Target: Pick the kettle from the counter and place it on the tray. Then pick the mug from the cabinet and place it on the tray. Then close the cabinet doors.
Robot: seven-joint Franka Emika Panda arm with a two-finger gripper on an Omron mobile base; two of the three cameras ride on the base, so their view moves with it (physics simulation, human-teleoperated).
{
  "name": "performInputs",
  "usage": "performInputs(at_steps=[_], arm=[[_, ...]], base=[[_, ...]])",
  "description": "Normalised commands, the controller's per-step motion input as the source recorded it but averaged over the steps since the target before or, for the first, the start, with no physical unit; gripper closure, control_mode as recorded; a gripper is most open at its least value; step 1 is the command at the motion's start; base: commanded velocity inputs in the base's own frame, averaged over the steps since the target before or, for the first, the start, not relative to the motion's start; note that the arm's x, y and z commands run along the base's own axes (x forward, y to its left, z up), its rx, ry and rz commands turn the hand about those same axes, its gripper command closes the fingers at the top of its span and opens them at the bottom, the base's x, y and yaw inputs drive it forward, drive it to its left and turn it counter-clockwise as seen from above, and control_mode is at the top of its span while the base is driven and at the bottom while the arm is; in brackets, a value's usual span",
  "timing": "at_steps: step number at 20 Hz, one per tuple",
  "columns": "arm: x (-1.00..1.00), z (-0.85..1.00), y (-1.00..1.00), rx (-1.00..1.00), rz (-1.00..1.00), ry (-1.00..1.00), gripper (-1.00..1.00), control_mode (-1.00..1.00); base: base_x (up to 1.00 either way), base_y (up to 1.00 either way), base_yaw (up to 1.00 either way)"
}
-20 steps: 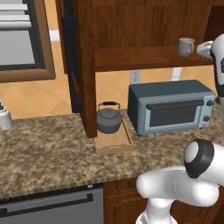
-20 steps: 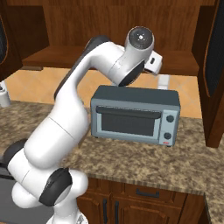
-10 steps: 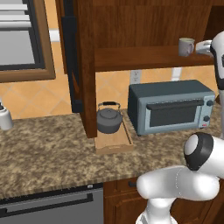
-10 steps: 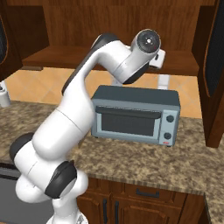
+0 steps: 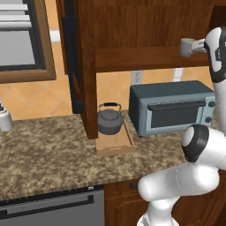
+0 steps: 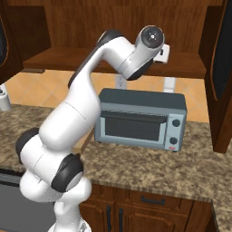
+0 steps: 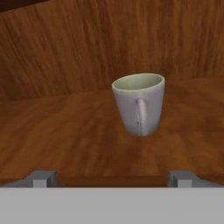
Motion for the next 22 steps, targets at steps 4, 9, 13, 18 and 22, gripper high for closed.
performInputs(at_steps=[4,9,13,18,22], arm=[[0.43,0.00,-0.05,-0.02,0.05,0.00,-1.00,-1.00],[0.41,0.00,-0.03,-0.02,0.05,0.00,-1.00,-1.00],[0.31,0.00,-0.24,-0.02,0.06,0.00,-1.00,-1.00],[0.28,0.00,-0.29,-0.01,0.06,0.00,-1.00,-1.00],[0.26,0.00,-0.11,0.00,0.03,0.00,-1.00,-1.00]], base=[[0.00,0.00,0.00],[0.00,0.00,0.00],[0.00,0.00,0.00],[0.00,0.00,0.00],[0.00,0.00,0.00]])
